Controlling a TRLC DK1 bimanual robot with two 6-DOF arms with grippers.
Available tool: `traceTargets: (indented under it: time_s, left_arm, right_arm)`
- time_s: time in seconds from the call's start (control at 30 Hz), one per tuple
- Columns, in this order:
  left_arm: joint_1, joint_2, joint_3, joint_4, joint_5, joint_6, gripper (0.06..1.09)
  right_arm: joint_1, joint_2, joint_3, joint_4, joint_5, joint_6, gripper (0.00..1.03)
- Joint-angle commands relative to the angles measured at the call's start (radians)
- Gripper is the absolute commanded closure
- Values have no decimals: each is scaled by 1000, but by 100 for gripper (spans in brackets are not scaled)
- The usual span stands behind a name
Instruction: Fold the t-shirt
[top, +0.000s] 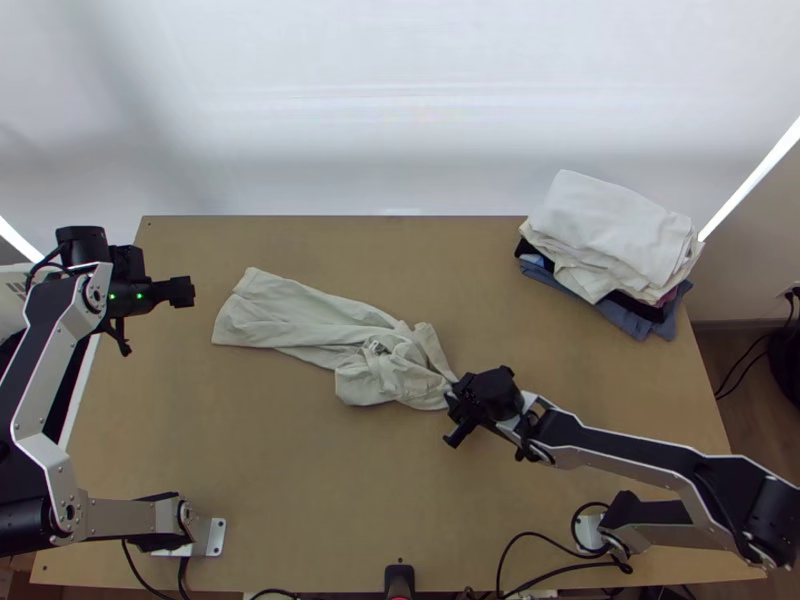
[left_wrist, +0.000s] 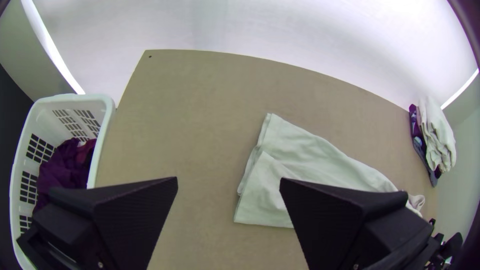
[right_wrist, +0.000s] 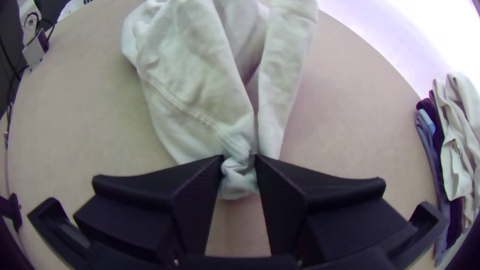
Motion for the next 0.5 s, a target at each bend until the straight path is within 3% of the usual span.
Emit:
traceTargets:
  time_s: [0.0, 0.03, 0.1, 0.13, 0.47]
  left_arm:
    - [8, 14, -3, 3, 12, 21, 10]
    - [8, 16, -3, 3, 12, 26, 10]
    - [8, 16, -5, -4, 11, 39, 10]
    - [8, 17, -6, -16, 12, 53, 10]
    - [-41, 212, 26, -79, 3, 171, 11]
  right_arm:
    - [-4, 15, -9, 14, -6, 2, 73]
    - [-3, 9, -10, 14, -5, -7, 73]
    - [3, 3, -6, 27, -5, -33, 83]
    - [12, 3, -2, 23, -5, -40, 101]
    - [12, -12, -15, 28, -5, -27, 100]
